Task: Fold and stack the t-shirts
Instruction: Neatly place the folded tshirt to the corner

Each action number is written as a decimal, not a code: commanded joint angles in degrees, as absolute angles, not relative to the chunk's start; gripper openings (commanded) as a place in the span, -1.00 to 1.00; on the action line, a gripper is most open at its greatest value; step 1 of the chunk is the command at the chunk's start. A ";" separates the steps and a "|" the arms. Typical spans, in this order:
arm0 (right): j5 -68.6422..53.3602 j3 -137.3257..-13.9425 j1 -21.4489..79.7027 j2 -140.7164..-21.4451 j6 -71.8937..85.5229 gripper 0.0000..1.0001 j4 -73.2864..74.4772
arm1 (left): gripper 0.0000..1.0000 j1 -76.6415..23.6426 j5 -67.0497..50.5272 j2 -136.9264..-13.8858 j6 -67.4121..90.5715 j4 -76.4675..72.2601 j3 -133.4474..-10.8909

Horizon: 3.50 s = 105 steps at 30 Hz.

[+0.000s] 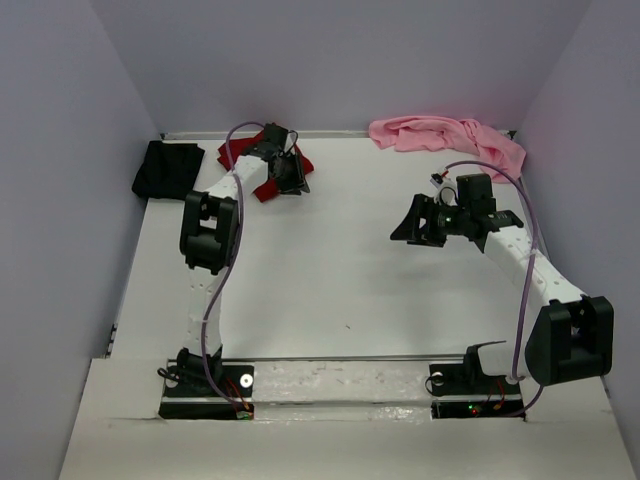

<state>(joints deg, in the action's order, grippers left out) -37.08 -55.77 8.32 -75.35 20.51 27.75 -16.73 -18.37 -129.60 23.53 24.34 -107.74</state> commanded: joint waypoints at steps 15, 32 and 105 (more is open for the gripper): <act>-38.14 -55.46 8.09 -73.21 20.65 0.43 24.26 | -0.20 -17.14 -5.89 -134.30 17.40 32.52 -114.34; -38.67 -55.81 8.09 -73.56 20.65 0.43 24.26 | -0.19 -8.62 -2.46 -133.15 16.26 32.52 -113.20; -2.29 -70.84 24.08 -74.18 4.83 0.45 27.77 | 0.98 -15.56 3.25 -81.91 13.62 29.71 -73.21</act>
